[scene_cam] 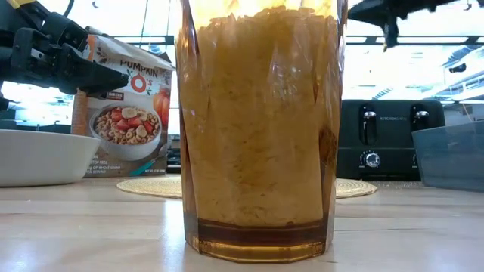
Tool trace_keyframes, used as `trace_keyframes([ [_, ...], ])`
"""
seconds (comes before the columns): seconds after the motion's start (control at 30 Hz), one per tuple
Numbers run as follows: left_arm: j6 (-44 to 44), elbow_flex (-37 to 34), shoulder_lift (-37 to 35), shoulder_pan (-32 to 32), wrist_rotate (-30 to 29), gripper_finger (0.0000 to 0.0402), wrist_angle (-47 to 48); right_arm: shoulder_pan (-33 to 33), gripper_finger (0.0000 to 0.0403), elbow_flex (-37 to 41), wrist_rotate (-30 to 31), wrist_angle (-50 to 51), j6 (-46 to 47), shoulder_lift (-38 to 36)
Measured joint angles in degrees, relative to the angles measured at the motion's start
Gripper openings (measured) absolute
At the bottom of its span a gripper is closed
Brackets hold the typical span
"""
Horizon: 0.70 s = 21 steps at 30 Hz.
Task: Arrange a breakfast setting
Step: Put the gray bowl on the brown place mat
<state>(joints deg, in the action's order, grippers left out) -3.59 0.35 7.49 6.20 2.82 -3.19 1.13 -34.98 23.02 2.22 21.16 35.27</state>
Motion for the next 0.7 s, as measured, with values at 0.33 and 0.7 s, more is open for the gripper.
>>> trace_keyframes([
  [0.33, 8.1, 0.0, 0.0, 0.0, -1.0, 0.0149, -2.8, 6.0, 0.0019, -14.1, -0.1, 0.4, 4.8, 17.5],
  [0.7, 30.0, 0.7, 0.0, -3.4, 1.3, 0.0149, -8.6, 10.0, 0.0009, -17.5, 3.8, -0.1, 8.7, 25.5],
])
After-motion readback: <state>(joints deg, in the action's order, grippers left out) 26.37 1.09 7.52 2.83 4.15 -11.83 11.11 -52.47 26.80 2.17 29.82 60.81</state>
